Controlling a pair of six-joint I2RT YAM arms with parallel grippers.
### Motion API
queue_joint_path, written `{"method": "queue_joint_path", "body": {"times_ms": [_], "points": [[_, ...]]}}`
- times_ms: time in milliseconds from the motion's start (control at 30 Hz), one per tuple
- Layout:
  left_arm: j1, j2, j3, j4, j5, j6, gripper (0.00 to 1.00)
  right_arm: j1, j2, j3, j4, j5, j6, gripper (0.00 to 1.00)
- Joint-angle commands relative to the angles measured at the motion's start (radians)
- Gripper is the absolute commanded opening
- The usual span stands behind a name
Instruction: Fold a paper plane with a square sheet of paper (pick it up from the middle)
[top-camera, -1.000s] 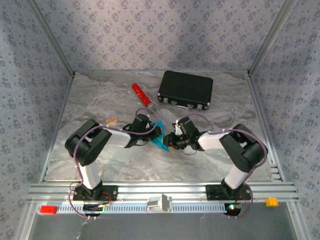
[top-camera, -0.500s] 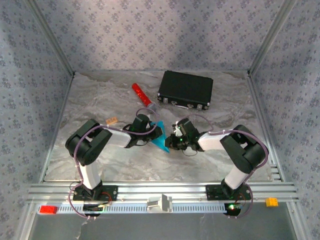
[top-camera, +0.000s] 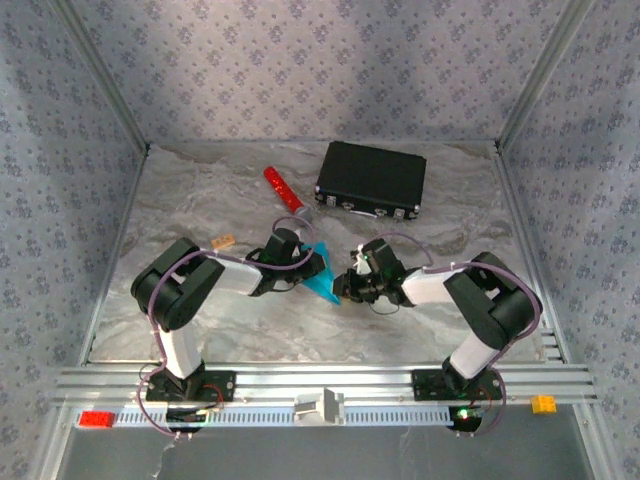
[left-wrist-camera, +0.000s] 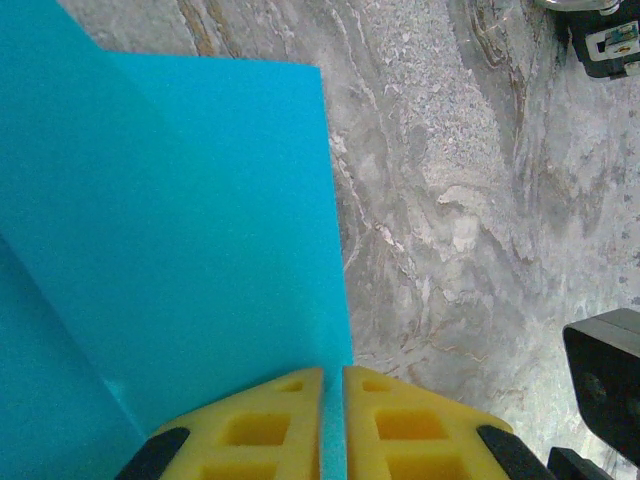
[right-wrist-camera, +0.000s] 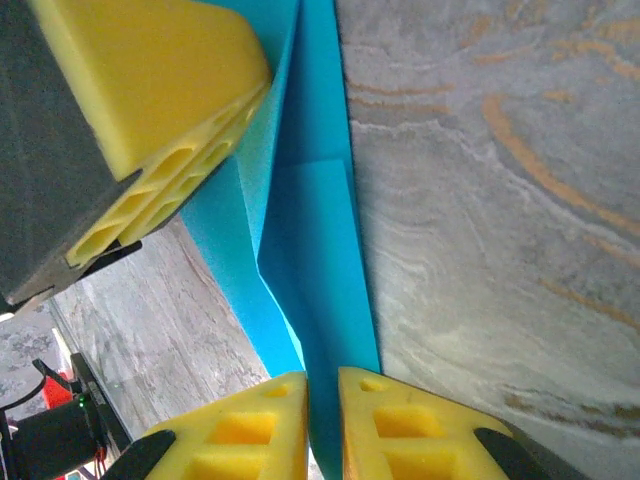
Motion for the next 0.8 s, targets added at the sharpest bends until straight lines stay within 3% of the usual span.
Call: {"method": "queue_joint_path", "body": {"times_ms": [0,133,333,600,767], "points": [[0.006,0.027,-0.018,-0.01,-0.005,0.006,0.13,-0.007,-0.008,-0.023,-0.094,0.001,-0.004,0.14],[0.007,0.03,-0.017,-0.008,-0.003,0.004,0.13,-0.008,0.009,-0.05,-0.064,-0.001,0.016,0.08],[0.007,0.031,-0.02,-0.006,-0.003,0.004,0.13,-0.025,0.033,-0.093,0.028,-0.036,0.092,0.09],[0.009,0.032,-0.023,-0.002,-0.003,0.001,0.13,-0.029,-0.03,-0.075,-0.065,-0.019,0.034,0.15],[0.01,0.032,-0.022,0.0,0.0,0.0,0.13,-0.029,-0.011,-0.089,-0.054,-0.007,0.052,0.08]]}}
